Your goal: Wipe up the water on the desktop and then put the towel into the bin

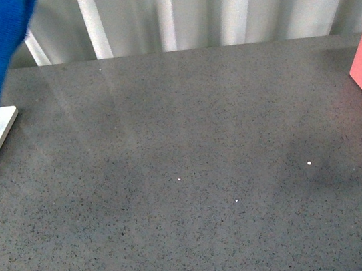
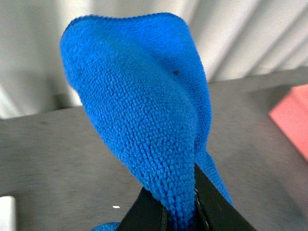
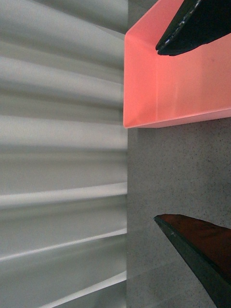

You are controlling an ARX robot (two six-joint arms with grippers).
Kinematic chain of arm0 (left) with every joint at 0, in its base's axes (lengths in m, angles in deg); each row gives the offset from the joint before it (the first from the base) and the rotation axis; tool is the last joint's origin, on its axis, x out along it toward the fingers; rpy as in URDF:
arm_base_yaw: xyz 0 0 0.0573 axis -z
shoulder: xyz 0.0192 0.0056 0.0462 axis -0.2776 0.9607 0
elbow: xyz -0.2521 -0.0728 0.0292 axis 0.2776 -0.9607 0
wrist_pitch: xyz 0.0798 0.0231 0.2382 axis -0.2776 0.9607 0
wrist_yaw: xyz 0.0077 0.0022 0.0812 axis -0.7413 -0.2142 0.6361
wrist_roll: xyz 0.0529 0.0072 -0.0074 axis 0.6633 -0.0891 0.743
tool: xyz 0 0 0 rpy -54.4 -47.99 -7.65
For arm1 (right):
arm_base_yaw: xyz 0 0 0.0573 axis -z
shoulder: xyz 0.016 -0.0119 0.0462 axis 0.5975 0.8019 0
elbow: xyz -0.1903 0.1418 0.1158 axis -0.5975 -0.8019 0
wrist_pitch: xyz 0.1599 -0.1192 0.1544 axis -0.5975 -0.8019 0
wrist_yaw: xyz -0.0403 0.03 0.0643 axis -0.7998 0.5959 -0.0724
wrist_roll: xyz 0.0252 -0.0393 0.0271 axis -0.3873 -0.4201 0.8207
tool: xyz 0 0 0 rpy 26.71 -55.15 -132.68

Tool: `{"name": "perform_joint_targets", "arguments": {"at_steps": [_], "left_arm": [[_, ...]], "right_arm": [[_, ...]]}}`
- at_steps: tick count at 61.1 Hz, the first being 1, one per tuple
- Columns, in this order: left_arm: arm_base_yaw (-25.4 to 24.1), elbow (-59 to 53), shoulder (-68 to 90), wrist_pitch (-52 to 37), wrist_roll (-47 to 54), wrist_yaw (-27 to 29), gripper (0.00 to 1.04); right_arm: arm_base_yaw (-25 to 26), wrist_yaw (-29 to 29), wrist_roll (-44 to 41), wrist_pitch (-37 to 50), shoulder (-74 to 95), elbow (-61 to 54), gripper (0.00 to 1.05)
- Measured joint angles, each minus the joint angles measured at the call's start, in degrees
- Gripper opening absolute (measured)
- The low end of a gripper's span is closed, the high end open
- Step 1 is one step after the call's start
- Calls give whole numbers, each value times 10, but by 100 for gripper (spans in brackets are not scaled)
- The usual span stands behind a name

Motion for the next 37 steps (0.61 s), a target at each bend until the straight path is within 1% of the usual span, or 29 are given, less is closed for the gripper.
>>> {"name": "perform_joint_targets", "arguments": {"at_steps": [2,5,15,20,28,29,31,32,34,37], "left_arm": [[15,-9,0,-12,-13,-10,4],[40,-23,3,-38,-35,-9,4],[105,-36,34,-107,-68,14,4],[120,-36,42,-114,-78,17,4],[121,-36,43,-115,-81,20,4],[121,-36,43,-115,-82,20,4],[120,-36,43,-115,-82,20,4],[120,-36,43,-115,-82,20,4],[120,-36,43,-115,-82,21,4],[120,-36,43,-115,-82,21,4]], "right_arm": [[0,0,0,0,0,0,98],[0,0,0,0,0,0,98],[0,0,0,0,0,0,98],[0,0,0,0,0,0,98],[-1,-3,3,-3,2,1,98],[-2,-15,16,-32,16,10,98],[1,-15,32,-72,42,29,98],[6,-5,42,-94,73,43,98],[21,20,49,-97,125,59,98],[56,90,65,-54,226,85,98]]}}
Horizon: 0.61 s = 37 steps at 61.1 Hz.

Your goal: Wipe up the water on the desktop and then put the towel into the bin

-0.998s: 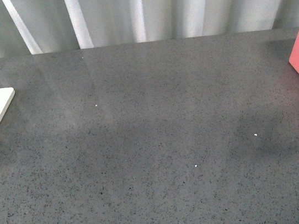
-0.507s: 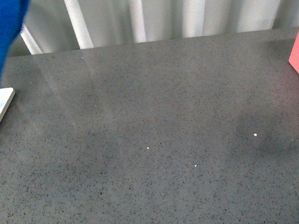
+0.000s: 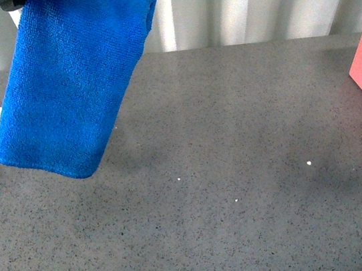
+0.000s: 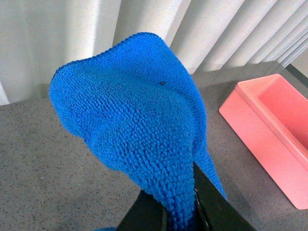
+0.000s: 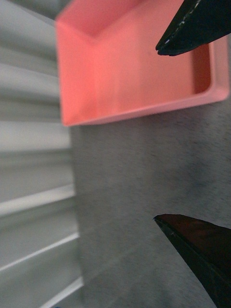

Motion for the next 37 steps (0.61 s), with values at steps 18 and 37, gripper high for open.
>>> {"name": "perform_joint_targets", "arguments": {"at_steps": [18,37], "left_arm": [[0,0,0,0,-1,0,4],[0,0,0,0,-1,0,4]], "right_arm": [[-59,341,62,292,515,134,98],[-181,378,128,455,765,247,98]]}}
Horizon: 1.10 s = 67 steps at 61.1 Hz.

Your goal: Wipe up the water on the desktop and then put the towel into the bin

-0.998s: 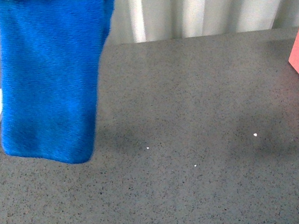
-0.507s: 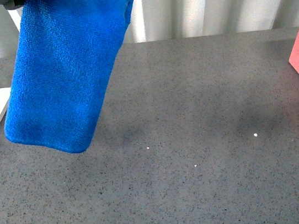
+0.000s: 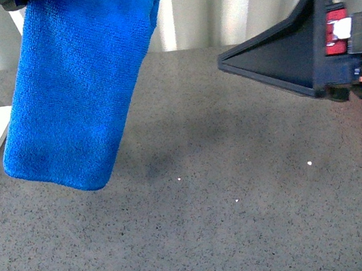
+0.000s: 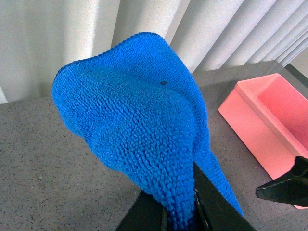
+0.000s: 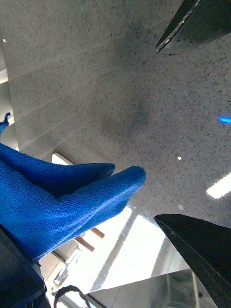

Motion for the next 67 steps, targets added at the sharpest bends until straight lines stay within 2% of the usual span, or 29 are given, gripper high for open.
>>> {"name": "perform_joint_targets", "arguments": {"at_steps": [20,41,54,60,67], "left_arm": [[0,0,0,0,0,0,4],[0,0,0,0,0,0,4],[0,0,0,0,0,1,4],[0,0,0,0,0,2,4],[-2,0,0,0,0,5,4]], "right_arm": [[-73,43,-23,10,124,139,98],[-113,61,-29,16,221,299,98],[-131,59,-11,20,249,359,97],[-139,54,-2,20,254,368,86],[-148,50,13,35,256,369,66]]}}
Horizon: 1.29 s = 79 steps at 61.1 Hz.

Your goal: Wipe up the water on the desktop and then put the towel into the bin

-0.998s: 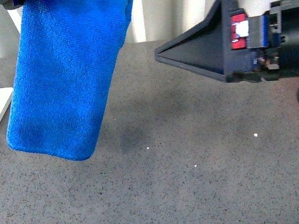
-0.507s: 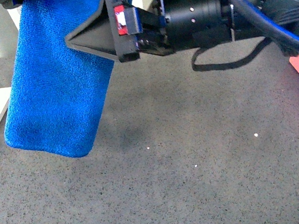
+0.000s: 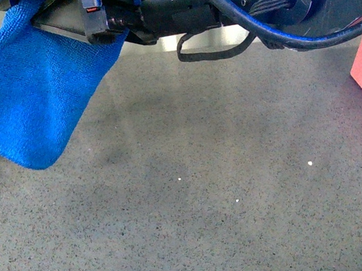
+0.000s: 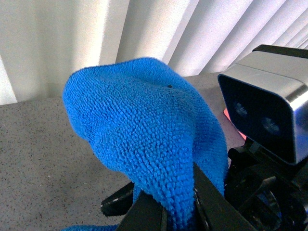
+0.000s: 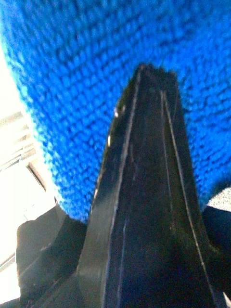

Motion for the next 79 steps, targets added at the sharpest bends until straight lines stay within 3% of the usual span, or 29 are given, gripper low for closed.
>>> {"name": "perform_joint_targets", "arguments": {"at_steps": [14,19,26,47,53,54,61,79], "left_arm": [[-1,0,0,-1,0,0,4],[-1,0,0,-1,-1,-2,15],[0,0,0,-1,-1,-4,33],[1,0,0,-5,0,8,82],[15,-43,0,-130,32,162,71],[16,-60,-4,-164,42,217,67],[10,-137,-36,-261,61,338,51],[-30,-292,-152,-303,73,324,3]], "right_arm": [[-1,-9,8,11,0,-9,22],[1,-9,6,9,-2,-11,11],[3,-12,2,6,-5,-19,6],[6,-13,-4,6,-16,-37,6],[6,-13,-7,4,-17,-37,6],[6,-13,-7,3,-18,-37,6],[6,-13,-8,-1,-19,-38,6],[10,-19,-18,-7,-28,-47,6]]}}
